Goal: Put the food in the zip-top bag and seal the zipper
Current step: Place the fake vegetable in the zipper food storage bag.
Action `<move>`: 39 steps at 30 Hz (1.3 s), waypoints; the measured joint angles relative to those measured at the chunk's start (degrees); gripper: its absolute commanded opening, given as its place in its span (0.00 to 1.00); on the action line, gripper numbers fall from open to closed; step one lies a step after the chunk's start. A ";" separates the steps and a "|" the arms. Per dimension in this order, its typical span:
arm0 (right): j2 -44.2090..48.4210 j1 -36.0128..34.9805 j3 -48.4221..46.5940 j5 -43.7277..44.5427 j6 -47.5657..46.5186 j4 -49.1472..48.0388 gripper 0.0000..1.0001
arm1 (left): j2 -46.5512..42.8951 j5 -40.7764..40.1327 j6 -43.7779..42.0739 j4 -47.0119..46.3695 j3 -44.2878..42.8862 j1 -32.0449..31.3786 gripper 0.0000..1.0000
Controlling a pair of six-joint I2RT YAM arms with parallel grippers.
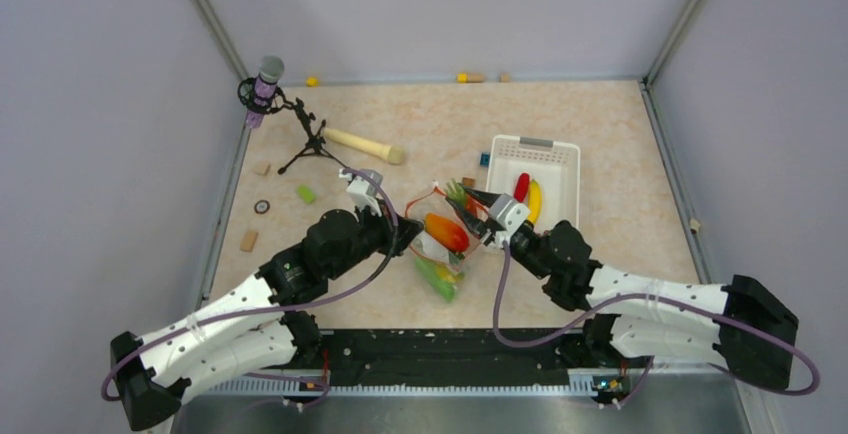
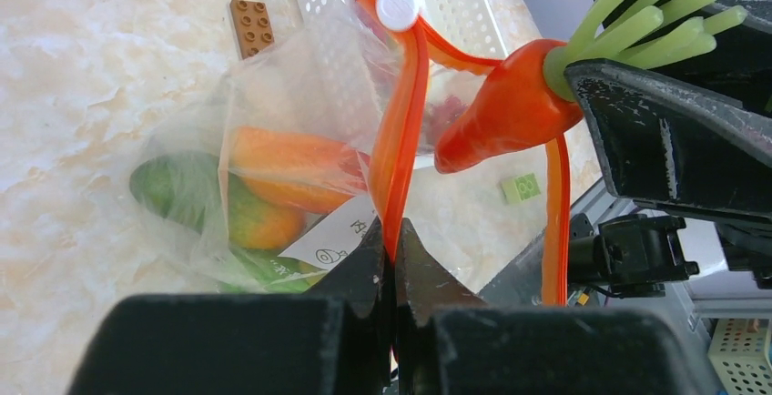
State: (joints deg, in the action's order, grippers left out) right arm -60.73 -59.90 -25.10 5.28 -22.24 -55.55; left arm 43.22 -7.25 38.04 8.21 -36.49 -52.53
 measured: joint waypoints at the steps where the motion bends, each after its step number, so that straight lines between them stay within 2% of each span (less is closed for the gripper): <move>1: 1.51 0.00 -0.02 0.94 0.35 2.54 0.13 | -0.02 -0.15 0.00 0.00 0.00 0.00 0.00; 11: 16.50 0.00 -0.07 5.42 3.74 25.38 0.19 | -0.70 -1.44 0.02 0.07 0.09 0.00 0.00; 18: 19.65 0.00 -1.75 2.05 5.70 38.49 0.21 | -0.68 -1.86 0.02 0.22 0.11 0.00 0.00; 21: 19.65 0.00 -3.21 -0.48 5.86 43.50 0.03 | -0.68 -2.16 0.00 0.55 0.11 0.00 0.00; 24: 19.63 0.00 -3.56 -2.19 5.86 45.18 0.00 | -0.70 -2.25 0.02 0.85 0.11 0.00 0.00; 28: 17.94 0.00 -3.54 -3.50 5.86 42.10 0.00 | -0.70 -2.21 0.00 0.90 0.11 0.00 0.00; 32: 12.37 0.00 -3.54 -5.03 5.16 32.98 0.00 | -0.68 -1.81 -0.02 0.90 0.11 0.00 0.00; 39: -2.05 0.00 -3.56 -6.71 1.36 9.16 0.00 | 0.07 -0.72 -0.02 0.83 0.11 0.00 0.00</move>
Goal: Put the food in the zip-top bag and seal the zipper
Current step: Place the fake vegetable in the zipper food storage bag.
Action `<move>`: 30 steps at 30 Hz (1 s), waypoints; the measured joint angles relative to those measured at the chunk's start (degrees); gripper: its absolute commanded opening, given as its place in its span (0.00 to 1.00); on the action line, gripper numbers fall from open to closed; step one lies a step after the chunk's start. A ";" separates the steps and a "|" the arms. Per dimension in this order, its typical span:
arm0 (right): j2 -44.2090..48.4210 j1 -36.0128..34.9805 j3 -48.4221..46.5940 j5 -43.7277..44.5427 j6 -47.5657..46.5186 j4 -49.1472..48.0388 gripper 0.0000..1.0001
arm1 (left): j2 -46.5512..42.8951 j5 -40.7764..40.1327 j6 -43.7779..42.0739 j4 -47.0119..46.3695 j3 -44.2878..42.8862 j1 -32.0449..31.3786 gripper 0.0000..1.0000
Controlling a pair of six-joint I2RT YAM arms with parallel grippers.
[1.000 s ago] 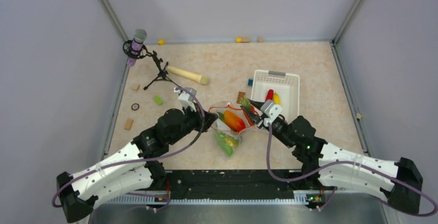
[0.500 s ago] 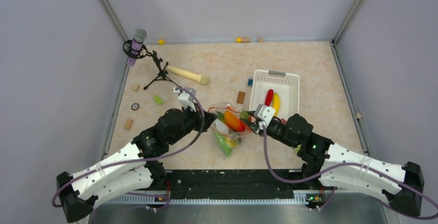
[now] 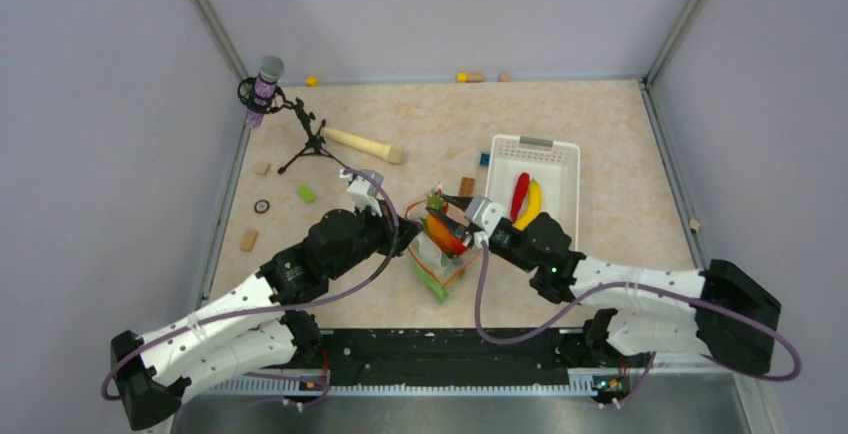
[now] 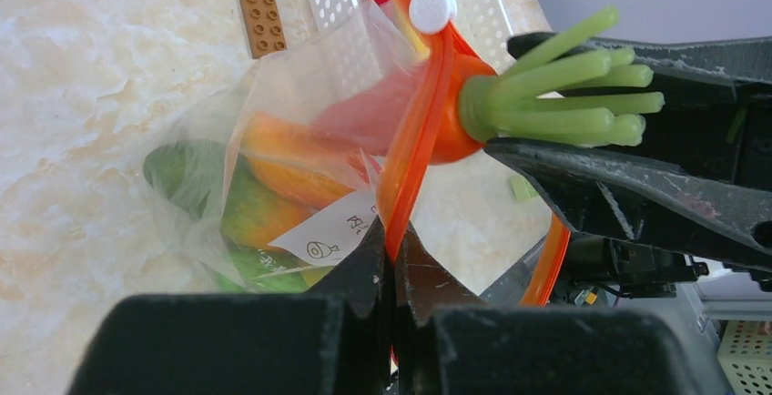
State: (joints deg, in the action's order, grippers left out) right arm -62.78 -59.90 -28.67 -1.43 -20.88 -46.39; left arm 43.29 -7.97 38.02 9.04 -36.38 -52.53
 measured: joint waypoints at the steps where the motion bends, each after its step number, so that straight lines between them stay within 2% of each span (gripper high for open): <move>1: -1.66 0.00 0.00 0.02 -0.04 -2.54 0.00 | 0.11 0.09 0.00 0.00 0.00 0.00 0.00; 8: -15.72 0.00 0.17 2.08 3.10 -26.36 0.00 | 0.09 0.44 0.00 0.00 0.00 0.00 0.00; 12: -23.56 0.00 0.87 3.85 5.22 -35.32 0.04 | -0.02 0.61 0.00 0.09 0.00 0.00 0.00; 15: -28.35 -0.02 0.90 4.79 6.62 -37.68 0.20 | -0.42 0.59 0.00 0.24 0.00 0.00 0.00; 21: -31.21 -0.28 0.90 6.82 10.36 -38.60 0.39 | -2.01 0.55 0.02 0.48 0.02 0.00 0.00; 26: -31.34 -0.37 0.90 9.46 14.14 -39.63 0.51 | -2.71 0.33 0.02 0.50 0.11 0.00 0.00; 30: -30.03 -0.39 0.87 10.23 16.74 -38.97 0.55 | -2.69 -0.04 0.02 0.52 0.13 0.00 0.00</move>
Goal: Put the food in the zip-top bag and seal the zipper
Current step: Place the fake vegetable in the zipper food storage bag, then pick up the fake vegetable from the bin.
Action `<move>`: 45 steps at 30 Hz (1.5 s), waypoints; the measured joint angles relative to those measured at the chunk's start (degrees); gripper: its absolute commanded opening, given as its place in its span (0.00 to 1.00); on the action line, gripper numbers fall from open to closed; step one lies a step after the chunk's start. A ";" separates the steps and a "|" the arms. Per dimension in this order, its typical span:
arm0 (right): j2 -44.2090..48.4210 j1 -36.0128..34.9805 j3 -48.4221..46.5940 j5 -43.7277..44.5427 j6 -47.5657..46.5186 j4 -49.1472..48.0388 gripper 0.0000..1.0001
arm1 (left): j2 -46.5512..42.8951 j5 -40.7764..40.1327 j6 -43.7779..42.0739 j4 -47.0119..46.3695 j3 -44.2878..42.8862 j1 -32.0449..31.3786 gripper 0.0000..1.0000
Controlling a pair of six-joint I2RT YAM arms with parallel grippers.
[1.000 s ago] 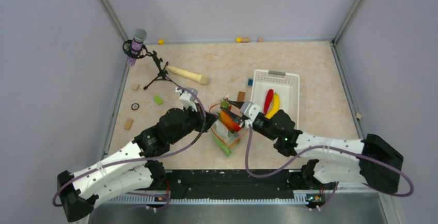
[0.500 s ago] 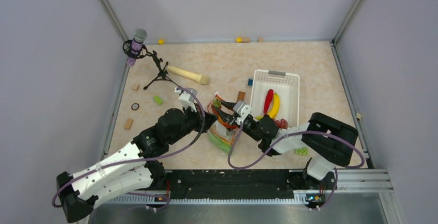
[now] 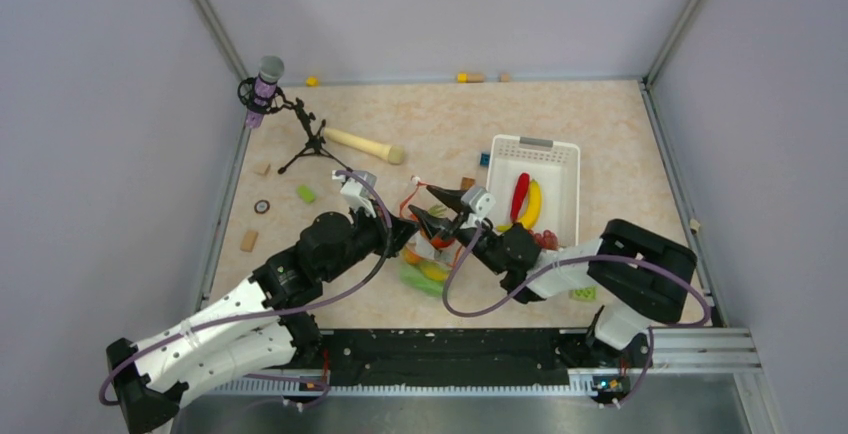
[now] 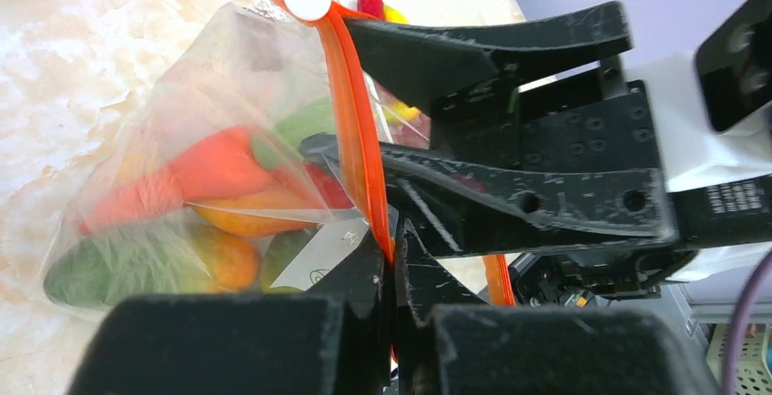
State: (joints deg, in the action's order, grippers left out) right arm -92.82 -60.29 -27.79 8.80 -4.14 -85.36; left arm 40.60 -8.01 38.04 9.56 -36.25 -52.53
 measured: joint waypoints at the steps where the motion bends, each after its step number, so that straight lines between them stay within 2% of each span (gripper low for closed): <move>1: 0.98 0.00 -0.04 0.07 0.44 0.79 0.57 | 0.00 -0.11 0.02 0.00 0.00 0.00 0.00; 5: 8.07 -0.07 -1.44 0.09 3.04 9.53 0.63 | 0.00 -0.46 0.02 0.04 0.00 0.00 0.00; 6: 10.23 -0.07 -2.14 0.04 3.65 12.20 0.69 | 0.00 -0.50 0.02 0.07 0.00 0.00 0.00; 8: 14.58 -0.09 -3.37 -0.26 4.44 17.16 0.88 | 0.00 -0.72 0.02 0.15 0.00 0.00 0.00; 10: 18.40 -0.09 -3.61 -0.50 4.76 21.00 0.98 | -0.02 -1.03 0.04 0.37 0.00 0.00 0.00; 17: 30.97 -0.24 -3.61 6.27 8.04 37.09 0.99 | -0.50 -2.25 0.02 0.83 0.00 0.00 0.00; 24: 39.95 1.60 -4.20 22.32 15.47 57.31 0.98 | -0.63 -2.95 0.02 1.11 0.00 0.00 0.00; 27: 39.04 7.52 -5.73 23.74 22.77 68.35 0.97 | -0.59 -2.95 0.02 1.11 0.00 0.00 0.00; 32: 34.42 22.75 -8.63 18.29 32.79 82.90 0.97 | 0.02 -2.86 0.00 1.01 0.00 0.00 0.00; 39: 21.77 33.79 -15.21 10.10 33.70 91.03 0.90 | 1.25 -2.03 -0.04 0.90 0.00 0.00 0.00; 43: 13.84 35.71 -19.54 8.98 32.26 92.13 0.87 | 1.31 -1.97 -0.07 0.85 0.00 0.00 0.00; 45: 10.16 36.09 -21.22 8.81 31.69 92.11 0.82 | 1.31 -1.95 -0.07 0.83 0.00 0.00 0.00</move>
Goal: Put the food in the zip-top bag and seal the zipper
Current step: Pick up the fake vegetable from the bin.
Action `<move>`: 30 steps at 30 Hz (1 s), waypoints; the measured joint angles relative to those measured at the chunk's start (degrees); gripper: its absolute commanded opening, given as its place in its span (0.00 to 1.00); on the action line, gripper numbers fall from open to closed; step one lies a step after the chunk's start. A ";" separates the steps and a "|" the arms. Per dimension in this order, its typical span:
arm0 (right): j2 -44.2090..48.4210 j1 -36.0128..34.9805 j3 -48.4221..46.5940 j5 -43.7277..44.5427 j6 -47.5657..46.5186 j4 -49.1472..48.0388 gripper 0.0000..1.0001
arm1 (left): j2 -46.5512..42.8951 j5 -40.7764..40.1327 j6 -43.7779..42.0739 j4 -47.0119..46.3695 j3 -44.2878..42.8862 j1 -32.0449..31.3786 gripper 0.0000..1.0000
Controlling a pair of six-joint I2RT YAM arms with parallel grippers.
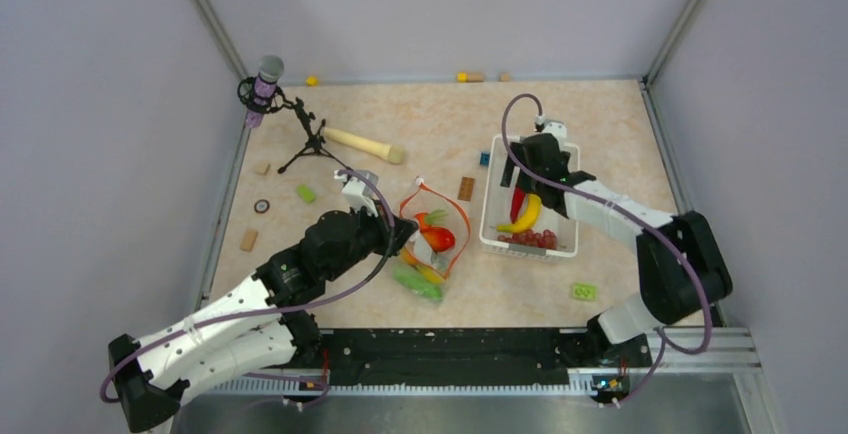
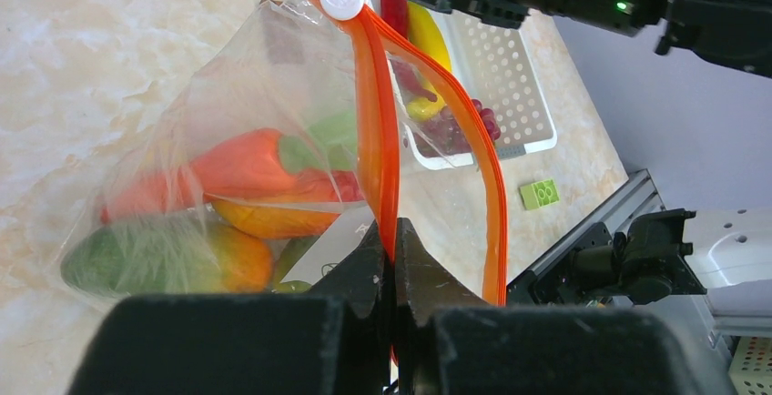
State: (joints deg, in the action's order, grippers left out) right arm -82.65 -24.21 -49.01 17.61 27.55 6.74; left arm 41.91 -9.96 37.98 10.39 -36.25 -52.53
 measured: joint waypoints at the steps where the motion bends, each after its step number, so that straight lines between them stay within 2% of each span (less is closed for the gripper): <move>1: -2.05 0.02 -1.07 -0.15 -0.42 -0.02 0.78 | 0.00 0.00 -0.02 0.02 0.00 0.00 0.00; 7: -13.73 0.87 -8.41 -0.68 -2.58 0.15 0.67 | 0.00 -0.02 -0.26 0.04 0.00 0.00 0.00; 10: -16.70 1.42 -10.40 -0.02 -3.37 0.59 0.65 | 0.00 -0.20 -0.42 0.07 0.00 0.00 0.00; 15: -17.84 1.57 -10.75 1.68 -4.09 0.81 0.57 | 0.00 -0.42 -0.46 0.09 0.00 0.00 0.00; 25: -19.04 1.55 -10.78 3.61 -5.07 0.46 0.49 | 0.00 -0.42 -0.48 0.09 0.00 0.00 0.00; 30: -20.70 1.57 -10.78 4.37 -5.42 0.37 0.40 | 0.00 -0.39 -0.46 0.09 0.00 0.00 0.00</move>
State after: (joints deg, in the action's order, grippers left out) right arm -103.35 -22.63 -59.79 21.98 22.13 7.11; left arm 41.91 -10.35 37.52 10.48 -36.25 -52.53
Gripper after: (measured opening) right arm 0.457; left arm 0.015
